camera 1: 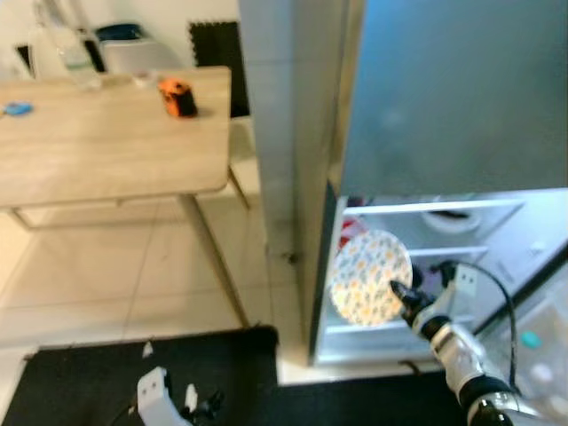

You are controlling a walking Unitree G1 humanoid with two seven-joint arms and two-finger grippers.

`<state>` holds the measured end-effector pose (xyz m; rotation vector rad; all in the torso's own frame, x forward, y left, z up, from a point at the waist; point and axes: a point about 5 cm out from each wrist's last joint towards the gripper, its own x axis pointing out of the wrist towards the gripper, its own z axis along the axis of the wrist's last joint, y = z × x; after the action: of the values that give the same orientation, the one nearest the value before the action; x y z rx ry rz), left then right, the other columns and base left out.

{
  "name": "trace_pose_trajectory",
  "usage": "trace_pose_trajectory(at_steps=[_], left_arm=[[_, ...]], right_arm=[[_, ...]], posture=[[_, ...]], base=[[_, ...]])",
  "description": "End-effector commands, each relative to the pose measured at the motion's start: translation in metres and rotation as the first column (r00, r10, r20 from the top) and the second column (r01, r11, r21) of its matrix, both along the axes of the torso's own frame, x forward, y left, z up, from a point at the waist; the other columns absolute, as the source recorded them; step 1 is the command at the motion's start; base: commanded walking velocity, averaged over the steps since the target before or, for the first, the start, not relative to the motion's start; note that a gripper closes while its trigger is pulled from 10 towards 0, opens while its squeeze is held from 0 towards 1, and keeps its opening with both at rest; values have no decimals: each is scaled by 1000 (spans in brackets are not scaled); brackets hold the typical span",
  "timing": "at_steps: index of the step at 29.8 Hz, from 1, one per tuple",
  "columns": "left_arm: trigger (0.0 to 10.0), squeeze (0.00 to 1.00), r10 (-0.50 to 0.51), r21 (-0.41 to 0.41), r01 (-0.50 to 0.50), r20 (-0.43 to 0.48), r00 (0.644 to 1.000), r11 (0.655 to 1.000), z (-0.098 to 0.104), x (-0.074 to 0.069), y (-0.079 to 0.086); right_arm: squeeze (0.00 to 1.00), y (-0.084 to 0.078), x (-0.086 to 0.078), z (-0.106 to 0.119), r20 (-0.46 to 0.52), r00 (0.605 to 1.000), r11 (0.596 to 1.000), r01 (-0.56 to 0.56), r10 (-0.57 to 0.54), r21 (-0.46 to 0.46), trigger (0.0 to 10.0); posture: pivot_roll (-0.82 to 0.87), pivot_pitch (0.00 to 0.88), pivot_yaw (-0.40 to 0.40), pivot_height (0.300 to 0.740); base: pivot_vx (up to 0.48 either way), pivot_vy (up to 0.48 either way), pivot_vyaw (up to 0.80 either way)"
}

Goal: Restocking fridge

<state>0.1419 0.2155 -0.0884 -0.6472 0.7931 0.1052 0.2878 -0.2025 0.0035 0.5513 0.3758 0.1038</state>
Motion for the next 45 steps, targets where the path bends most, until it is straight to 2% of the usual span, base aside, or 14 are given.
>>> trace_pose_trajectory(at_steps=[1, 4, 23, 25, 33, 39, 43, 45], left_arm=[[10000, 0, -9, -16, 9, -14, 1000, 1000, -1, -3, 0], [10000, 0, -15, -29, 15, -10, 1000, 999, -1, -3, 0], [10000, 0, -25, -49, 25, 5, 1000, 998, 0, 1, -4], [10000, 0, 4, -38, -4, 2, 1000, 999, 1, 4, -4], [10000, 0, 11, -35, -10, 6, 1000, 999, 1, 7, -4], [10000, 0, 11, -38, -11, 14, 1000, 999, 2, 9, -5], [10000, 0, -21, -52, 24, 56, 998, 998, 6, 18, -9], [10000, 0, -87, -57, 96, 139, 986, 994, 15, 35, -17]], right_arm=[[0, -6, -2, -3, -26, 999, 999, 32, -33, -23, 10000], [0, -6, -3, -4, -36, 999, 999, 28, -29, -39, 10000], [0, -2, -2, -4, -37, 999, 998, 36, -37, -42, 10000], [0, -2, 0, -3, -31, 999, 998, 31, -33, -51, 10000], [0, 0, 0, -2, -29, 999, 998, 16, -18, -60, 10000], [0, 8, 4, 1, -3, 1000, 999, -25, 25, -32, 10000], [0, 16, 11, 6, 15, 999, 999, -39, 39, 5, 10000], [0, 30, 21, 14, 29, 998, 996, -51, 49, 69, 10000]], posture=[[-14, 29, -7, 740], [-15, 32, -8, 740], [-18, 35, -8, 740], [-21, 35, -9, 740], [-21, 35, -9, 740], [-22, 43, -13, 740], [-19, 54, -11, 740], [-11, 76, -9, 740]], base=[[0, 0, 0], [0, -94, 0], [0, -457, 0], [0, 0, 0], [0, 0, 0], [0, 0, 0], [0, 0, 0], [0, 0, 0]])
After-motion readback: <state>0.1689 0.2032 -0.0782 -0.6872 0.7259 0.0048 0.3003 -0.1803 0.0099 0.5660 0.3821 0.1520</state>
